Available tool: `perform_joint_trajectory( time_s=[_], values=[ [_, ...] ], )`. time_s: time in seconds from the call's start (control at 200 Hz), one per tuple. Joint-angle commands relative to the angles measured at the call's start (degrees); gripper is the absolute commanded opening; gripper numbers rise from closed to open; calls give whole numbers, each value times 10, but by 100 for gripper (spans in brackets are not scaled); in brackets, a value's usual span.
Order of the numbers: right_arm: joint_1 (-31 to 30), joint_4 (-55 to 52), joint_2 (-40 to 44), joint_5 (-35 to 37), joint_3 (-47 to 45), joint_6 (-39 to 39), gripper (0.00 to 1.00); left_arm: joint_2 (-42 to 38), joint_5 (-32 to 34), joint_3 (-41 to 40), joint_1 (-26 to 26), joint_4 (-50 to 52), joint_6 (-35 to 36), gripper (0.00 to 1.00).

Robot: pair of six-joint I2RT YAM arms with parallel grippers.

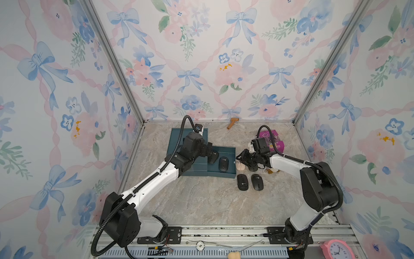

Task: Take the mice out of the drawer
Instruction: Open the drawer in the storage box, then pick up the mouse from the drawer.

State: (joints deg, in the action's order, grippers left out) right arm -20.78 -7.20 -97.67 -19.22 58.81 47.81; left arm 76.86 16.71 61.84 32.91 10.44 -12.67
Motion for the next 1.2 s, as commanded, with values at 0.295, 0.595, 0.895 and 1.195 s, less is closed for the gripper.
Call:
perform_joint_trajectory(
  time_s=[0.295,0.595,0.895,1.195],
  values=[
    [-49,-127,70,121,120,-61,75,-10,7,22,-6,15,3,98],
    [-179,-259,-30,343,266,-93,86,-21,6,28,-12,14,5,98],
    [-214,-318,-171,372,363,-41,90,-49,18,20,-12,15,10,98],
    [-214,-322,-235,337,376,-26,86,-67,25,7,-17,15,10,98]
  ],
)
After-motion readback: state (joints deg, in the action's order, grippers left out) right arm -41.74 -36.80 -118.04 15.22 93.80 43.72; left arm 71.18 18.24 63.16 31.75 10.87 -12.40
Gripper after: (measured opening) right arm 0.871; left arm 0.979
